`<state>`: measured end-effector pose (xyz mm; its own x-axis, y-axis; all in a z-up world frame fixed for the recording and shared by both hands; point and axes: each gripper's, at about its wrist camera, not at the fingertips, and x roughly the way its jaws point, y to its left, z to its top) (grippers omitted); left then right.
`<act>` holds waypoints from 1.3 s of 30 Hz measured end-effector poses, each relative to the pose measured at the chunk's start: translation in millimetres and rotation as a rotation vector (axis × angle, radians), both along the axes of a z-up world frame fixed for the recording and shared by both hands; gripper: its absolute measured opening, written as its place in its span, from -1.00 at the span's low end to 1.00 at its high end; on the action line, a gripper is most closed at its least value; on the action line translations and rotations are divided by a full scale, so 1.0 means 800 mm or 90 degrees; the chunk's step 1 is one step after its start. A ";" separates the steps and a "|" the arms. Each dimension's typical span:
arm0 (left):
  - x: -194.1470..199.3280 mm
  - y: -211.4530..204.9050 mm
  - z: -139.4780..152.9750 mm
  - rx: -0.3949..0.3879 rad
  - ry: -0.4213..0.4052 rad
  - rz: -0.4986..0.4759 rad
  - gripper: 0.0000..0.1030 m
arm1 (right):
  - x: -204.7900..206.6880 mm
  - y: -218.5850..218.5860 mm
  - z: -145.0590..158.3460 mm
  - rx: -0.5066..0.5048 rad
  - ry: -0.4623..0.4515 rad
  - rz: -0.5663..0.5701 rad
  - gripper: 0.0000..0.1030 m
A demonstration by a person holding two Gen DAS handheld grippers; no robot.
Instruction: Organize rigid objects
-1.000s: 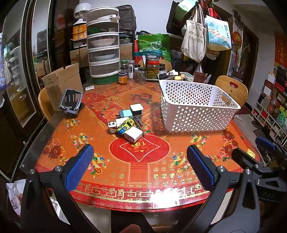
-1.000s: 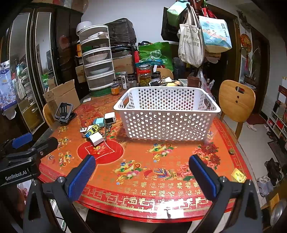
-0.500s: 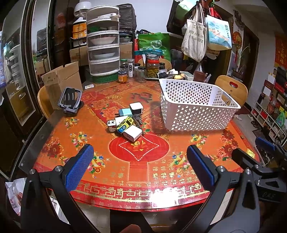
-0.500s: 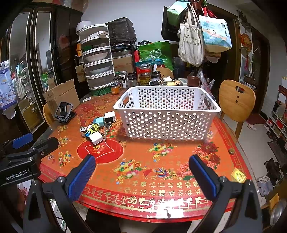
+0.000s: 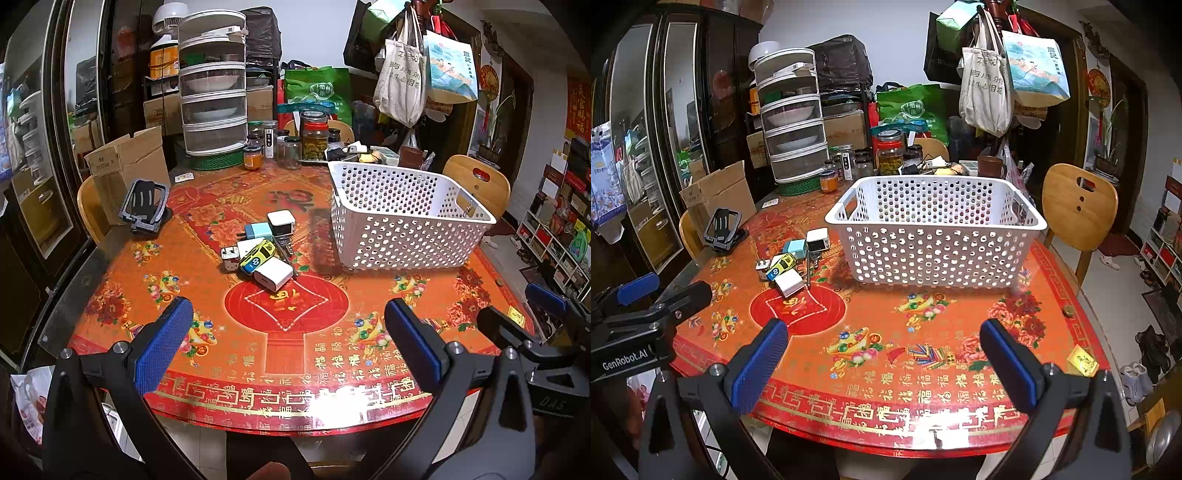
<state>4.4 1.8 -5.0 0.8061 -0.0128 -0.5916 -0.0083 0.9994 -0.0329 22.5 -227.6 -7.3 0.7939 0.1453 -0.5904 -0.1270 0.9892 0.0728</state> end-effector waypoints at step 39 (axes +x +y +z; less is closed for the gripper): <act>0.037 0.045 -0.007 0.001 -0.088 0.067 0.99 | 0.083 -0.115 0.026 -0.025 -0.082 -0.108 1.00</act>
